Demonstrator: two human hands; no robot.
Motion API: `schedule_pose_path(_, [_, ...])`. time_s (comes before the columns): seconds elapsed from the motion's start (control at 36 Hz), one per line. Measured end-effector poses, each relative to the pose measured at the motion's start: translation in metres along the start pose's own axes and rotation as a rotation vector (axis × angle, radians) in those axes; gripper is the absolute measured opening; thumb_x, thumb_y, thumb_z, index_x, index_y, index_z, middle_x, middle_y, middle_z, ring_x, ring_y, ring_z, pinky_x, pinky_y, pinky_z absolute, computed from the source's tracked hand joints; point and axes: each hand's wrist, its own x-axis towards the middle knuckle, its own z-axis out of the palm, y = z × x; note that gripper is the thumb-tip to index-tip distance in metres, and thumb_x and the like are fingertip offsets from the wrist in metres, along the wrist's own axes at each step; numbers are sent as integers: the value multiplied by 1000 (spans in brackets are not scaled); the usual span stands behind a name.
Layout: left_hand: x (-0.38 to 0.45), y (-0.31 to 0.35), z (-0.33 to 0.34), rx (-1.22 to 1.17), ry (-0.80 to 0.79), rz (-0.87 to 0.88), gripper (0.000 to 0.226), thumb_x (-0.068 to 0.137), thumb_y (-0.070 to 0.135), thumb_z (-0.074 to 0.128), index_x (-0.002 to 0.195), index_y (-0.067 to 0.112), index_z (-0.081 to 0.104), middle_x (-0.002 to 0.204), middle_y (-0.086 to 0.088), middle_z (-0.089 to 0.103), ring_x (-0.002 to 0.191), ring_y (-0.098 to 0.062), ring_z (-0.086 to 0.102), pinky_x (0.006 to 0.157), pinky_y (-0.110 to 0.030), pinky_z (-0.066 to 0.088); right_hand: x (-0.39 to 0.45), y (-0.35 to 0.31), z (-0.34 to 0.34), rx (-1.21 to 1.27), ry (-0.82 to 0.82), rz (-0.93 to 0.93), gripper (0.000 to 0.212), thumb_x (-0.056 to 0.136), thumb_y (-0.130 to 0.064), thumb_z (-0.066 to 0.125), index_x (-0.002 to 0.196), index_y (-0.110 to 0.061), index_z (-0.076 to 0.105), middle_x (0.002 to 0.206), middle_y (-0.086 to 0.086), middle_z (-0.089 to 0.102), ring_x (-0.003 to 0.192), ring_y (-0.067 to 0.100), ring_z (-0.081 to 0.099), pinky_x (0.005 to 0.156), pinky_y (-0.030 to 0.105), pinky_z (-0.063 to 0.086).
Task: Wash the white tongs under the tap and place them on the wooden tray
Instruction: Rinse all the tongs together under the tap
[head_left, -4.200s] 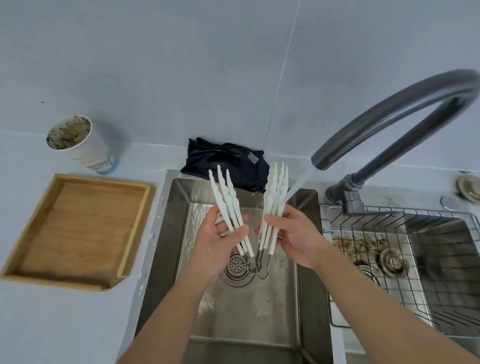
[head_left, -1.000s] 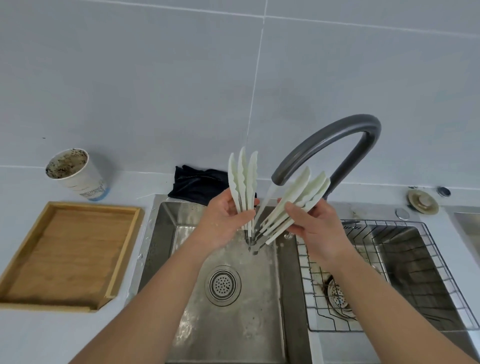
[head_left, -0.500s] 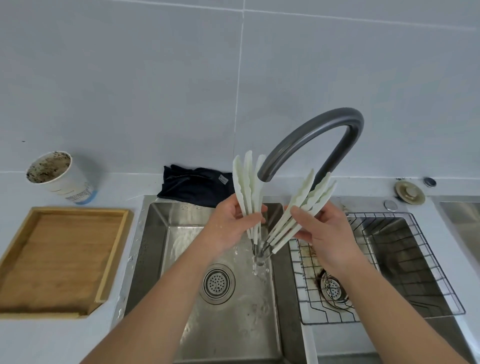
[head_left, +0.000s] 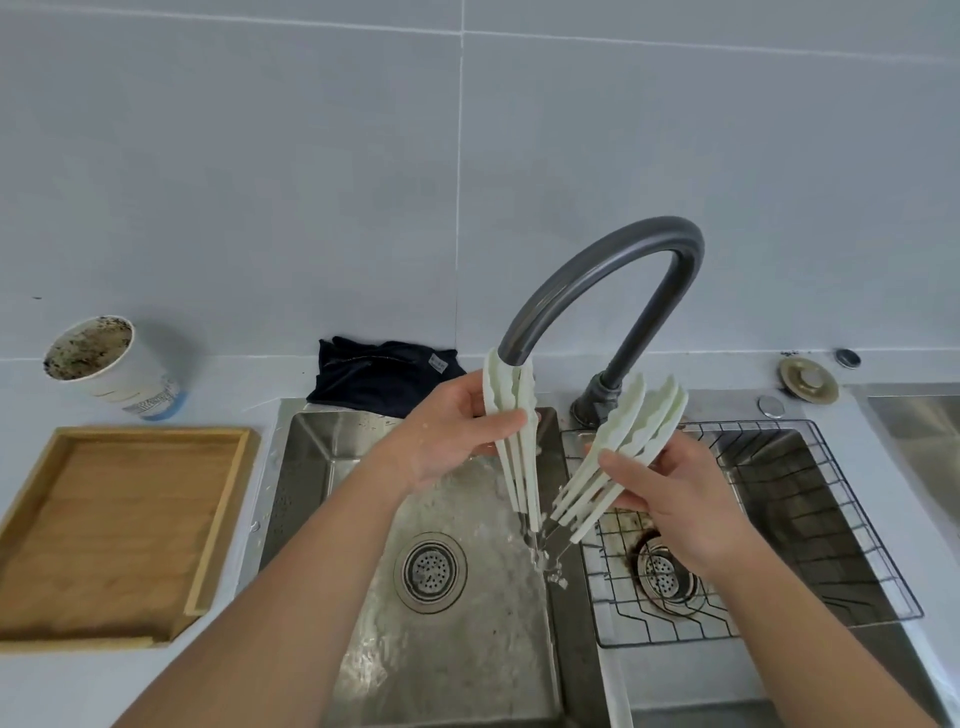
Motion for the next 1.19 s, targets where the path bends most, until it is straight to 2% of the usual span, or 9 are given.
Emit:
schedule_pose_path(0.14, [-1,1,5,-3,-21,8,24,94,5,63,113,19,65,104,0,78,100,-16,74,81,-27,59,-2,8,-9,5,-9,-14,68,54,-58,90,103,-13,74,104,16,76,98,36,73,90,56,56])
schedule_pose_path(0.25, [-1,3,8,-11,-29,9,22,95,2,61,113,15,65,104,1,78,99,-13,74,78,-21,57,-4,12,-17,-19,-27,-28,62,54,-62,89,98,-21,76,103,15,77,98,36,73,91,57,56])
schedule_pose_path(0.36, [0,1,10,23,-24,28,22,95,4,62,112,17,66,105,2,78,100,-13,74,79,-21,57,-4,14,-19,-52,-14,-30,46,63,-50,87,99,-24,76,101,11,78,97,33,74,86,50,58])
schedule_pose_path(0.53, [-3,-2,1,46,35,36,21,96,7,61,111,21,66,105,2,78,102,-16,73,84,-27,58,-1,13,-8,-129,3,-15,19,84,-16,74,102,-14,73,95,4,79,89,20,75,74,28,56])
schedule_pose_path(0.69, [-10,-3,-10,79,75,35,22,97,8,60,119,11,65,110,-4,76,100,-15,73,79,-22,57,4,10,6,-152,0,-14,17,87,-11,74,103,-16,73,92,-4,79,85,9,74,69,16,55])
schedule_pose_path(0.81, [-8,-5,-10,75,78,29,19,97,9,61,116,9,66,111,-14,74,102,-24,73,86,-30,58,4,12,8,-152,12,-10,18,87,-12,73,104,-16,73,95,-1,79,88,17,75,74,27,60])
schedule_pose_path(0.92, [-1,-6,-2,34,65,33,18,97,9,61,113,15,67,108,-6,76,101,-20,73,84,-28,58,2,13,4,-58,34,12,25,81,-18,73,105,-13,72,98,7,79,93,26,75,86,45,59])
schedule_pose_path(1.0, [1,-8,0,2,73,37,17,97,10,61,112,14,67,105,-5,77,99,-21,74,83,-29,59,1,11,3,-38,42,16,35,74,-26,73,105,-11,71,98,9,78,93,27,76,83,41,61])
schedule_pose_path(1.19, [-1,-22,-4,-159,206,-10,17,97,16,62,112,15,69,104,-10,73,96,-26,69,89,-44,57,11,10,18,2,25,66,16,88,-10,71,103,-10,69,93,12,78,86,27,76,70,28,61])
